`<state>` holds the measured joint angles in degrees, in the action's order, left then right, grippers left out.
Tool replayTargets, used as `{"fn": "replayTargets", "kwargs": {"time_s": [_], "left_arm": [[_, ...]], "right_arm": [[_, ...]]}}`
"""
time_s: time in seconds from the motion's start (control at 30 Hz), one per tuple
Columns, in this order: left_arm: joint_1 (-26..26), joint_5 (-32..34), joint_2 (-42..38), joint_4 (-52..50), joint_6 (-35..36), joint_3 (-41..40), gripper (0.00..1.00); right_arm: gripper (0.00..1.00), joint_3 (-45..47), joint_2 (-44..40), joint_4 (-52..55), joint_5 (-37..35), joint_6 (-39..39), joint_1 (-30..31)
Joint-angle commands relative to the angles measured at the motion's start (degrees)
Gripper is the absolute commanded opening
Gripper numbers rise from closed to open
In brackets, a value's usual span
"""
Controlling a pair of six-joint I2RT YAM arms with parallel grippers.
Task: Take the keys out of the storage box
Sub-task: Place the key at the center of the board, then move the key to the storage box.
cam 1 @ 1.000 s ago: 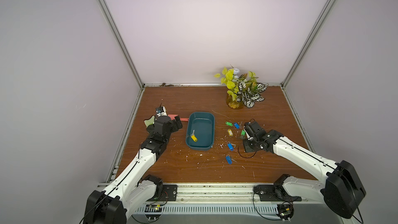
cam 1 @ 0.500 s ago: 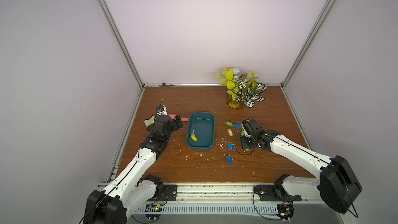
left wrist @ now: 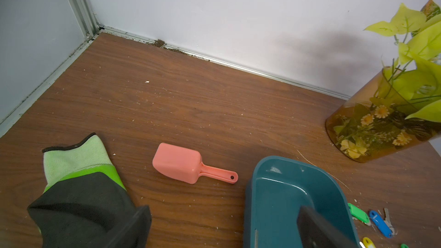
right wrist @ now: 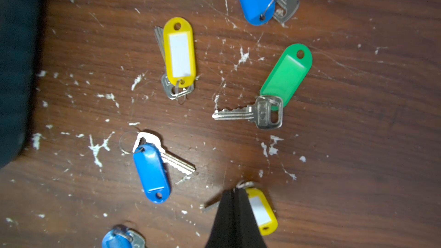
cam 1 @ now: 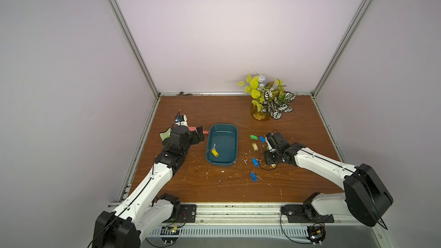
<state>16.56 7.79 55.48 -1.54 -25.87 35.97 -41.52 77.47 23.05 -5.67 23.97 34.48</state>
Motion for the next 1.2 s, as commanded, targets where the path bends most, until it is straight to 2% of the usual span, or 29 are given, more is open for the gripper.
{"fn": "replayTargets", "kwargs": {"time_s": [0.0, 0.1, 0.23, 0.4, 0.57, 0.67, 0.9, 1.03, 1.17], "left_arm": [[-0.6, -3.8, -1.0, -2.3, 2.1, 1.7, 0.97], [-0.6, -6.8, -0.9, -5.4, 3.2, 2.6, 0.94], [0.2, -8.9, 0.1, -11.0, 3.0, 4.4, 0.89], [6.2, -6.3, 3.2, -17.4, 3.9, 7.4, 0.82], [9.8, -6.3, 9.2, -22.0, 3.4, 11.2, 0.7], [13.2, -3.5, 13.6, -24.6, 5.1, 14.2, 0.64], [18.1, -1.8, 26.3, -31.8, 7.4, 23.0, 0.52], [18.7, -4.4, 30.9, -33.2, 4.7, 24.6, 0.52], [18.8, -5.0, 33.2, -33.2, 1.5, 24.2, 0.58]], "right_arm": [[0.08, 0.1, -1.0, -1.2, -0.8, -0.5, -0.6], [0.22, 0.1, -2.5, -1.3, -2.0, -1.3, -0.8], [0.32, -0.4, -5.3, -1.7, -4.4, -2.7, -1.2], [0.43, -1.5, -9.8, -4.9, -7.5, -5.8, -1.6], [0.57, 0.0, -15.6, -13.4, -9.8, -9.4, -2.3], [0.67, 2.5, -19.3, -19.0, -11.0, -10.7, -2.6], [0.91, 8.3, -26.3, -26.6, -10.9, -8.7, -3.9], [0.98, 10.5, -29.3, -28.1, -12.1, -8.2, -4.6], [0.99, 10.6, -30.0, -26.9, -13.2, -8.5, -5.1]]}}
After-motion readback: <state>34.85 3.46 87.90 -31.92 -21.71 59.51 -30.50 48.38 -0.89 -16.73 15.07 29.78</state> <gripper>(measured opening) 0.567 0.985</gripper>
